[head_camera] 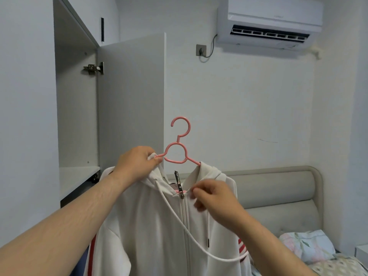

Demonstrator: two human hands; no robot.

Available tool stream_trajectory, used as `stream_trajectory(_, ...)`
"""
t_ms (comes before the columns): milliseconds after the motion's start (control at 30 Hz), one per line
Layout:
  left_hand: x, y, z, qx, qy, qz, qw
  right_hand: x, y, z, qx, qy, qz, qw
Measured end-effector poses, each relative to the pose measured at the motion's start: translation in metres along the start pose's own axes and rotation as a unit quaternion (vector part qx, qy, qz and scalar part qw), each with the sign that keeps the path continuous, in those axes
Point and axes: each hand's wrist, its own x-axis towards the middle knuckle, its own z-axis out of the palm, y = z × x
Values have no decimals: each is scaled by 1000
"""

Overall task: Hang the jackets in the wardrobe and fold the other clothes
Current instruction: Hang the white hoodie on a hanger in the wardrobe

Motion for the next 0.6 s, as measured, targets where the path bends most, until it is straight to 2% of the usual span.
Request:
stream_trajectory(67,-4,-6,1,-3,6,-2,1000,14,-9,-7,-48,110,-73,990)
stream_trajectory(133,-8,-13,2,-4,14,-2,1000,31,-12,-11,-163,170,-131,963)
stream_trajectory(200,-12,-19,5,-5,21,-6,1000,43,-14,-9,-295,159,-157,929)
stream_trajectory(333,-20,-34,11,14,39,-20,999,46,-9,22,-422,115,-288,852)
stream_trajectory(367,-20,-39,12,14,41,-23,999,44,-5,36,-432,87,-268,857)
stream_trajectory(433,-17,-50,11,8,45,-27,999,47,5,61,-405,22,-173,897)
stream_trajectory(500,-14,-59,11,5,47,-30,998,51,14,79,-331,-17,-103,938)
stream_trajectory(567,-12,-68,11,3,50,-35,998,54,17,91,-154,-3,-43,987)
stream_trajectory(600,-11,-74,12,4,52,-41,998,54,18,96,-51,1,-9,999)
